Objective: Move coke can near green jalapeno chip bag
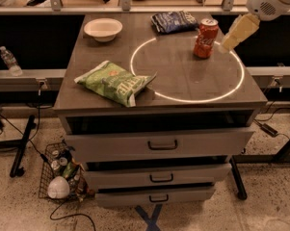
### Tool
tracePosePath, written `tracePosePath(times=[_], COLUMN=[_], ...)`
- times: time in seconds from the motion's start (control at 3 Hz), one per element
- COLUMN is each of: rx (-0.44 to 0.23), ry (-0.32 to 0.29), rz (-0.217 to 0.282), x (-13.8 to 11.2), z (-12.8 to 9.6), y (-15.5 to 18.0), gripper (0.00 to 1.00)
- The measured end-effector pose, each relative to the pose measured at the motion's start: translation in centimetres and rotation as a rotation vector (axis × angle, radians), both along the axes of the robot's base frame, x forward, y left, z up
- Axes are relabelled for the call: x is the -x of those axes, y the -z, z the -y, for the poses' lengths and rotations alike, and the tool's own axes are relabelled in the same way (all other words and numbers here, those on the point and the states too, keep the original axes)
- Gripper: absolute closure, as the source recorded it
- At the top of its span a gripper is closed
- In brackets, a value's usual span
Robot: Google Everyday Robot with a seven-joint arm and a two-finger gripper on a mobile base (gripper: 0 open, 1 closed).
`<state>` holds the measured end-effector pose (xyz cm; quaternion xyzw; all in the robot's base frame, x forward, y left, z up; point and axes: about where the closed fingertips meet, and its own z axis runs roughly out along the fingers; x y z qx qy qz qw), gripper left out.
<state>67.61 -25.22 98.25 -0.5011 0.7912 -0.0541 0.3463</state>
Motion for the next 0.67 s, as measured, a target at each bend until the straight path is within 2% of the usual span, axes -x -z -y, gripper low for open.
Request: tracePosePath(times=[0.33, 0.67], rx=[-0.043, -0.129], ry=[0.029, 0.074], rz=[-0.012, -0.002], x=[-0.5, -2.2], z=[0.1, 0.6], y=[0.7, 1.6], gripper=[0.0, 0.0])
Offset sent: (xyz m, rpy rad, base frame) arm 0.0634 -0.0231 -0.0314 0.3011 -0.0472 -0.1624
